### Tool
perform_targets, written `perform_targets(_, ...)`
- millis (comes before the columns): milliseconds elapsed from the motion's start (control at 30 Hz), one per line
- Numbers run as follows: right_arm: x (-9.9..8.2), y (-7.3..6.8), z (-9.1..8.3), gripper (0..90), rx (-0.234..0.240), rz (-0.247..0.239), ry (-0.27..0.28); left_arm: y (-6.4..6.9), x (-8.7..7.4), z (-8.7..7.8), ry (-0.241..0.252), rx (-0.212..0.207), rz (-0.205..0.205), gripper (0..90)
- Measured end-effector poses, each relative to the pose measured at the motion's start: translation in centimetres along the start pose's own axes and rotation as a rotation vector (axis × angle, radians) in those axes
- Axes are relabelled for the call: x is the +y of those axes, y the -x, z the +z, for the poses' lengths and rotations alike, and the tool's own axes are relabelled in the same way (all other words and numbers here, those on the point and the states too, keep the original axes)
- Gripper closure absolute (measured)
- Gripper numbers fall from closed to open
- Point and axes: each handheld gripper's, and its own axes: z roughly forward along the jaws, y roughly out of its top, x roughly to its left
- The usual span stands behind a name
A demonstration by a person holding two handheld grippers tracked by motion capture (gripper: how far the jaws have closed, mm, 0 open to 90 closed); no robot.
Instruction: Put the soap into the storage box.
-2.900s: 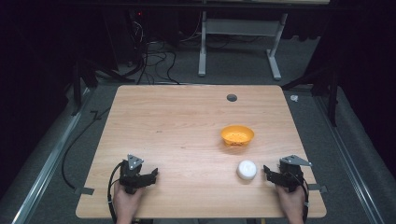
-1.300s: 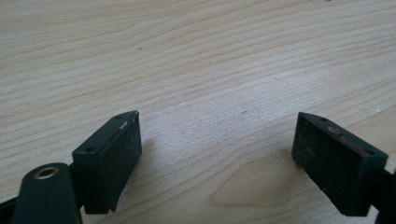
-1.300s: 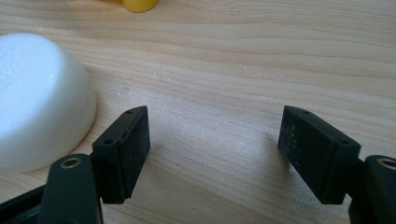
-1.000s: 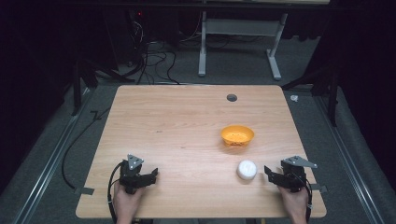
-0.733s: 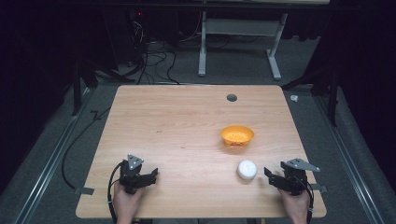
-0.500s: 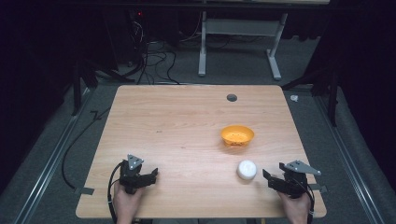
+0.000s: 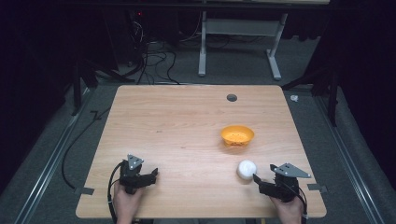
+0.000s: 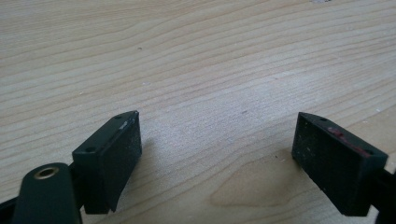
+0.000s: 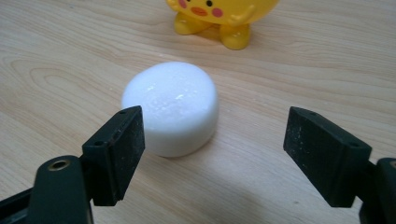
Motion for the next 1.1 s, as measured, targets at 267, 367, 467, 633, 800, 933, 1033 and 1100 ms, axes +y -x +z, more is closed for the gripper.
perform_targets(267, 0.5, -0.9, 0.9, 16.0, 0.039, -0.023, -0.018, 0.0, 0.0, 0.0, -0.001, 0.001, 0.000, 16.2)
perform_targets(367, 0.7, -1.1, 1.3, 15.5, 0.045, -0.031, -0.019, 0.0, 0.0, 0.0, -0.001, 0.000, 0.000, 16.2)
perform_targets(467, 0.8, -1.3, 1.5, 15.4, 0.048, -0.034, -0.022, 0.0, 0.0, 0.0, -0.001, 0.000, 0.000, 16.2)
perform_targets(633, 1.2, -1.7, 2.2, 14.4, 0.054, -0.042, -0.030, 0.0, 0.0, 0.0, -0.001, 0.000, 0.000, 16.2)
perform_targets(800, 1.3, -1.8, 2.9, 13.8, 0.055, -0.045, -0.051, 0.0, 0.0, 0.0, -0.001, 0.001, 0.000, 16.2)
perform_targets(933, 1.4, -2.0, 3.5, 13.6, 0.056, -0.051, -0.069, 0.0, 0.0, 0.0, -0.001, 0.000, 0.000, 16.2)
perform_targets(1033, 1.5, -2.1, 3.8, 13.6, 0.057, -0.052, -0.076, 0.0, 0.0, 0.0, -0.001, 0.001, 0.000, 16.2)
perform_targets(1100, 1.6, -2.2, 4.0, 13.6, 0.056, -0.056, -0.083, 0.0, 0.0, 0.0, 0.000, 0.000, 0.000, 16.2)
